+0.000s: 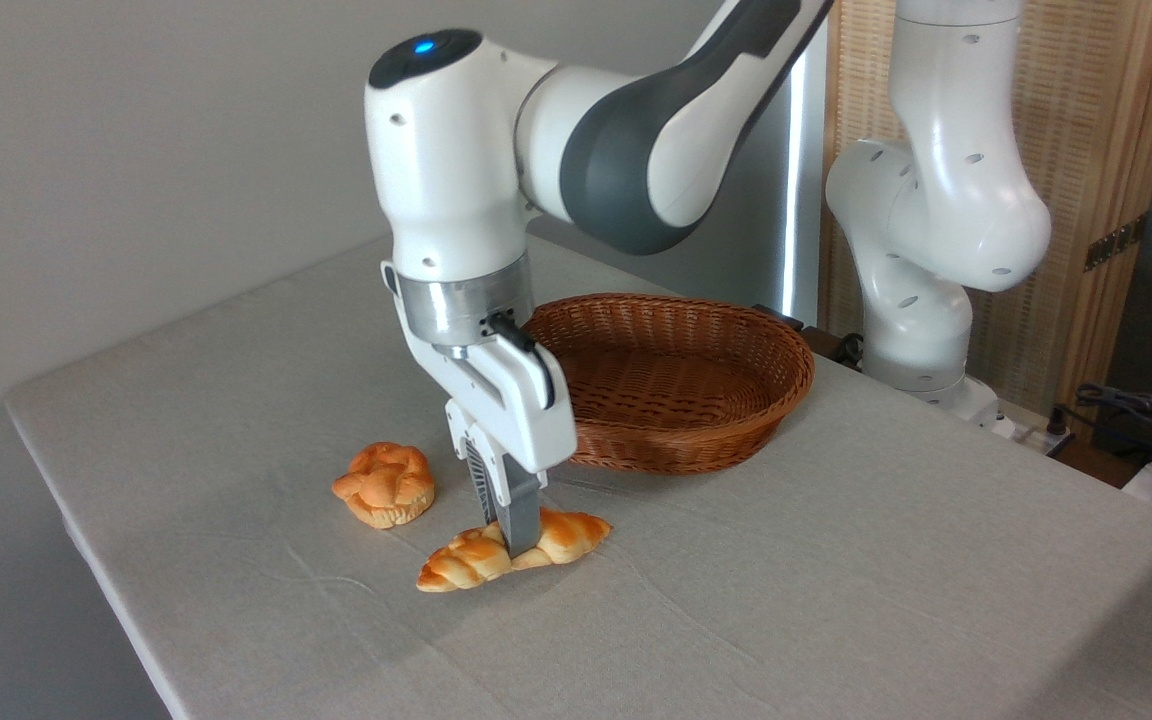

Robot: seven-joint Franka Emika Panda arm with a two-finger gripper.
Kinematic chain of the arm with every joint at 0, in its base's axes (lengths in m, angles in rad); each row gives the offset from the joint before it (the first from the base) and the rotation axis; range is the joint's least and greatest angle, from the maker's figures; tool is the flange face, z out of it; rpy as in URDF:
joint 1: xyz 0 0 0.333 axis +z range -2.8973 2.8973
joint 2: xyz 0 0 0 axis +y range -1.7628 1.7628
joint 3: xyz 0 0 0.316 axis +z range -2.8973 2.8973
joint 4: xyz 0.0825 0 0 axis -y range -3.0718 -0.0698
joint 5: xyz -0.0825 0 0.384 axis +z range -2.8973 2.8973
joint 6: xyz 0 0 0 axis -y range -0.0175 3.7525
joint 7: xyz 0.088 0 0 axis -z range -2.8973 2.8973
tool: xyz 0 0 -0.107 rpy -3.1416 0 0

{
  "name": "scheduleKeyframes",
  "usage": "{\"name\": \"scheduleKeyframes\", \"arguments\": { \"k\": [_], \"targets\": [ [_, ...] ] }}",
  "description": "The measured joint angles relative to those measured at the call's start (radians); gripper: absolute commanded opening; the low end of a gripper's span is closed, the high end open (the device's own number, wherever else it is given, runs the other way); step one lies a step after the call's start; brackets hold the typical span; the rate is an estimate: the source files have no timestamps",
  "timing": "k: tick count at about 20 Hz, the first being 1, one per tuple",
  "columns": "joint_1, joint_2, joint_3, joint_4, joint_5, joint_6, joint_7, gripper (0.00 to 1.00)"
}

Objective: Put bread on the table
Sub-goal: 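Move the roll beside the round bun and lower it onto the table, then open the gripper to release the roll and raise it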

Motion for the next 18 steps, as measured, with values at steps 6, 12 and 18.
{"name": "scheduleKeyframes", "arguments": {
  "k": [6,12,18],
  "targets": [
    [-0.012,0.013,0.000,0.010,0.000,0.000,0.000,1.00],
    [-0.012,0.013,0.001,0.013,0.000,0.000,0.000,1.00],
    [-0.012,0.013,0.001,0.013,0.000,0.000,0.000,1.00]
  ]
}}
